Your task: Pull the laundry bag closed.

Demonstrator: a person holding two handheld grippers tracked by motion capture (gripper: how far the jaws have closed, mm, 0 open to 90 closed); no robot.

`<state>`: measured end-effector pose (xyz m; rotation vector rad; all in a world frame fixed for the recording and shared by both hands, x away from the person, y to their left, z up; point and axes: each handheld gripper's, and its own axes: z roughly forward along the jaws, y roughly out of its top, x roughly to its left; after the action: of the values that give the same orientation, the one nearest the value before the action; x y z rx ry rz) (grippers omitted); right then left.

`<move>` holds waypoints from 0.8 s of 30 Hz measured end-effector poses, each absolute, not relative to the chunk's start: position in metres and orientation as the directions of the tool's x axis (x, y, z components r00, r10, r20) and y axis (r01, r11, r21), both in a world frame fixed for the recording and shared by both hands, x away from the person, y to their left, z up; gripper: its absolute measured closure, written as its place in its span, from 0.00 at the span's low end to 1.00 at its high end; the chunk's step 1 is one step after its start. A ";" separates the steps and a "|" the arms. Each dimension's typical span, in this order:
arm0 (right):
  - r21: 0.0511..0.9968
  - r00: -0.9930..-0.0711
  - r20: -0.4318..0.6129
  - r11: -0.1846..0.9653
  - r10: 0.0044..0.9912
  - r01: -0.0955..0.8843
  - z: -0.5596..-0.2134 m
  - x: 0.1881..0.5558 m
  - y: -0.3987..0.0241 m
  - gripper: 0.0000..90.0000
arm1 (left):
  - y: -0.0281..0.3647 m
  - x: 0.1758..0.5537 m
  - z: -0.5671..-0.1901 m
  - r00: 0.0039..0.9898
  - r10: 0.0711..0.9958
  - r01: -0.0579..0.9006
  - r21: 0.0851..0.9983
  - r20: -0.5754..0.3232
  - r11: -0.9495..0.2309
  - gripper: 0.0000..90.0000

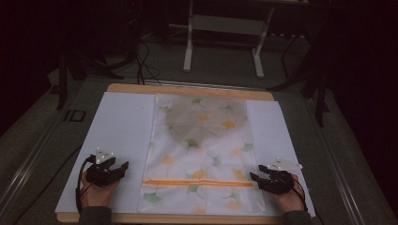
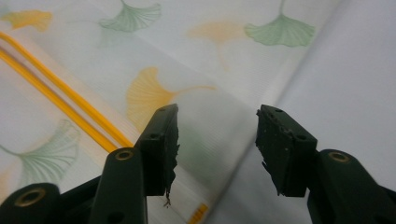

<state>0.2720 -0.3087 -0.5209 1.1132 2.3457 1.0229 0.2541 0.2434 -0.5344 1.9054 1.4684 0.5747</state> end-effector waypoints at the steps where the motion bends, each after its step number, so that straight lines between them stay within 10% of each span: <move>1: 0.734 -0.635 0.000 0.432 0.772 0.525 -0.521 0.272 -0.307 0.55 | 0.245 0.253 -0.534 0.271 0.961 0.669 0.728 -0.052 -0.149 0.49; 24: 0.724 -0.756 0.007 0.519 0.654 0.455 -0.518 0.270 -0.249 0.58 | 0.256 0.249 -0.527 0.330 0.942 0.662 0.727 -0.065 -0.182 0.52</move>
<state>0.2699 -0.2490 -0.5178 0.9332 2.4949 1.0725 0.2494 0.2557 -0.5267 1.9270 1.4081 0.5345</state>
